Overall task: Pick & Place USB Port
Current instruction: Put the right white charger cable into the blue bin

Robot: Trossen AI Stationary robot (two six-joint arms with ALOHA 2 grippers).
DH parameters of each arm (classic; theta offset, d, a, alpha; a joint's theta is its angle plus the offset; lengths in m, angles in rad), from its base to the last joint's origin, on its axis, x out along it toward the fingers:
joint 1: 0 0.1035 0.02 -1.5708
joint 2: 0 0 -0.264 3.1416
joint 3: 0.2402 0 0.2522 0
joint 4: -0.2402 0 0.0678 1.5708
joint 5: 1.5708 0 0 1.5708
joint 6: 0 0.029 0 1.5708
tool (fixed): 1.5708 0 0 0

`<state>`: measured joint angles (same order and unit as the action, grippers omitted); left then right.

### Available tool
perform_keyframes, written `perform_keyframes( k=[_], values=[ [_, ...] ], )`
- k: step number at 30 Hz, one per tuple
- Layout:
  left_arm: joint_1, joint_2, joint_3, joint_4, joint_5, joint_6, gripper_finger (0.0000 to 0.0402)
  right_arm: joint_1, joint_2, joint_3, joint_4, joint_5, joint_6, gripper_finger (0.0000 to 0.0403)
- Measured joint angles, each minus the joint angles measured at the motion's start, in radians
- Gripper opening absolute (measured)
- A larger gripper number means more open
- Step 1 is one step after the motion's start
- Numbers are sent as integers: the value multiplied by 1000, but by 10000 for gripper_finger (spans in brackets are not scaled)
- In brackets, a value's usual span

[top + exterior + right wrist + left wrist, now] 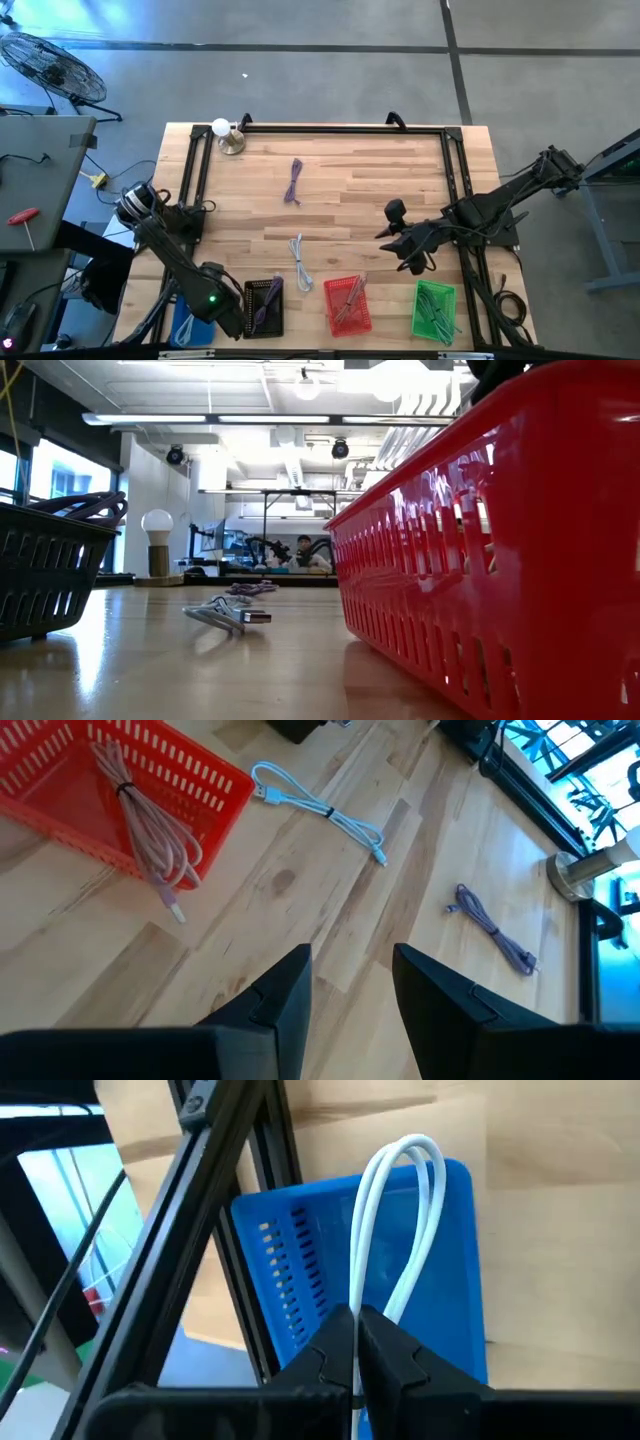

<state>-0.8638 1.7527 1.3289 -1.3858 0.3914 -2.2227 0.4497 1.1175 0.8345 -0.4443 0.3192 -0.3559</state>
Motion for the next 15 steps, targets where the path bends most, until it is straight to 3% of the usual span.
perform_keyframes(
  k=[5,15],
  values=[
    [0,0,-78,93,70,0,0,14,0,0,-17,-15,31,133],
    [0,0,-227,320,39,27,0,38,0,0,-16,-7,39,133]
  ],
)
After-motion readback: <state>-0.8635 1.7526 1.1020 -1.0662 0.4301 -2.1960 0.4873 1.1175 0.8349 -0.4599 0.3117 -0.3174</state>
